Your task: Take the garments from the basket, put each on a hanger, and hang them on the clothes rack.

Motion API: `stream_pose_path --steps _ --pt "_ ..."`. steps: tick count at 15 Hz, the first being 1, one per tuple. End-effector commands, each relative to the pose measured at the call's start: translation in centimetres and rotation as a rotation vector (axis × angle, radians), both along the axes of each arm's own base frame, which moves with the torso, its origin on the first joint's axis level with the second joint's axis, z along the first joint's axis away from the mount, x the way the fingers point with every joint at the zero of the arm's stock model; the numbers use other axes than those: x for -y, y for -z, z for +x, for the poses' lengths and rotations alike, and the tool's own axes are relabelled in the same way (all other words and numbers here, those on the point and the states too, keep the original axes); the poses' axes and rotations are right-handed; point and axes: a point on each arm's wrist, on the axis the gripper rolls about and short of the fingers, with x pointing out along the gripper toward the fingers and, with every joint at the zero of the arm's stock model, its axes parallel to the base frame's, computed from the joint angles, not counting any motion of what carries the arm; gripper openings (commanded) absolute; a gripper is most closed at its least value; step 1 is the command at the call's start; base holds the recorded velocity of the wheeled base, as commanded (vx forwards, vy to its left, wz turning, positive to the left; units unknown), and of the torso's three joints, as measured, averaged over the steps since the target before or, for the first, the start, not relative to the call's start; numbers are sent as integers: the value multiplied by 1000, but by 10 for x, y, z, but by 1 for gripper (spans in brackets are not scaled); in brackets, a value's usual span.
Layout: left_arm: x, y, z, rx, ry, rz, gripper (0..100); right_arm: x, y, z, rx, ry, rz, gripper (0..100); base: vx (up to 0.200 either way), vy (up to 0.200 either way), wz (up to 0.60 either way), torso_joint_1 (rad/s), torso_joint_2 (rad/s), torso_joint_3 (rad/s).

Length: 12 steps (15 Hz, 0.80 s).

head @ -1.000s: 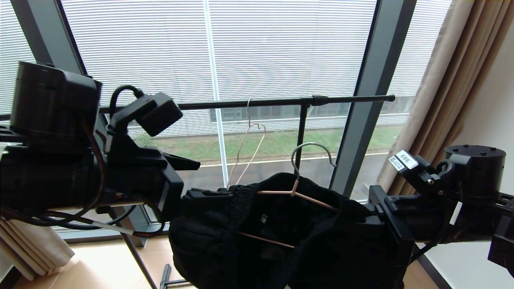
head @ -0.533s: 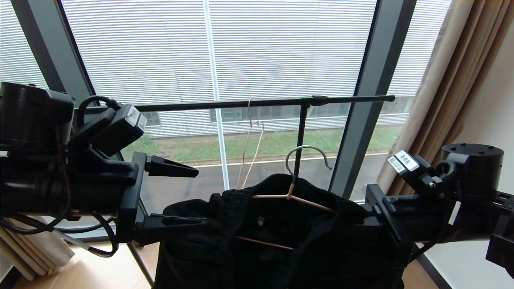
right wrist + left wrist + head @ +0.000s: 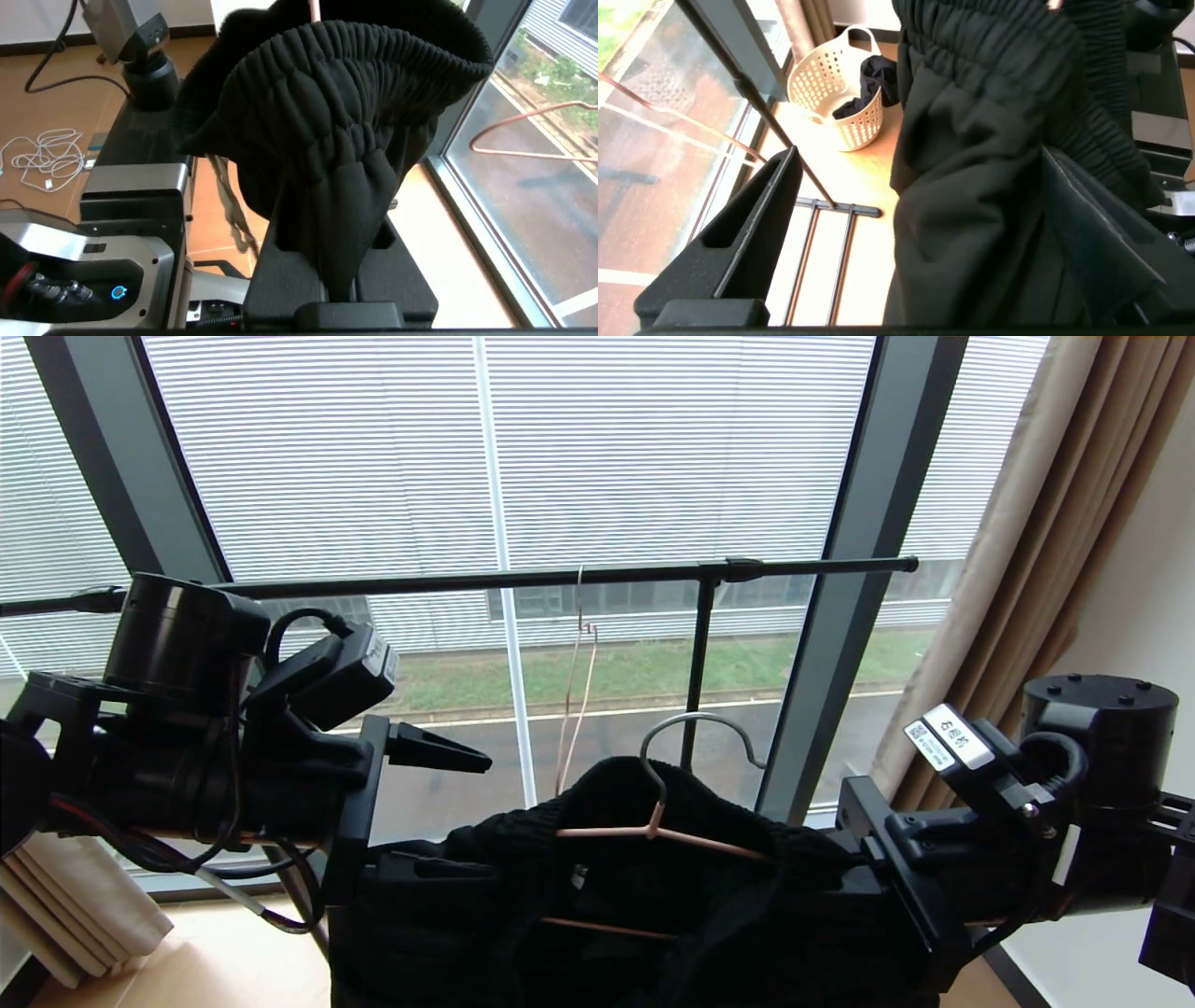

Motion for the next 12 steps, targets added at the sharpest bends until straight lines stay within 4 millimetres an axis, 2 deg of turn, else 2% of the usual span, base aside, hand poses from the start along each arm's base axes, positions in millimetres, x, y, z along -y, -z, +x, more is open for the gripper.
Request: stream_pose_path --steps 1,4,12 --pt "2 5 3 -18 5 6 100 -3 -1 -2 6 -16 3 0 0 0 0 0 0 0" --pt "9 8 3 -28 29 10 100 -11 -6 -4 23 -48 11 0 0 0 0 0 0 0" --pt "12 15 -3 -54 48 21 100 -18 -25 5 91 -52 49 0 0 0 0 0 0 0"
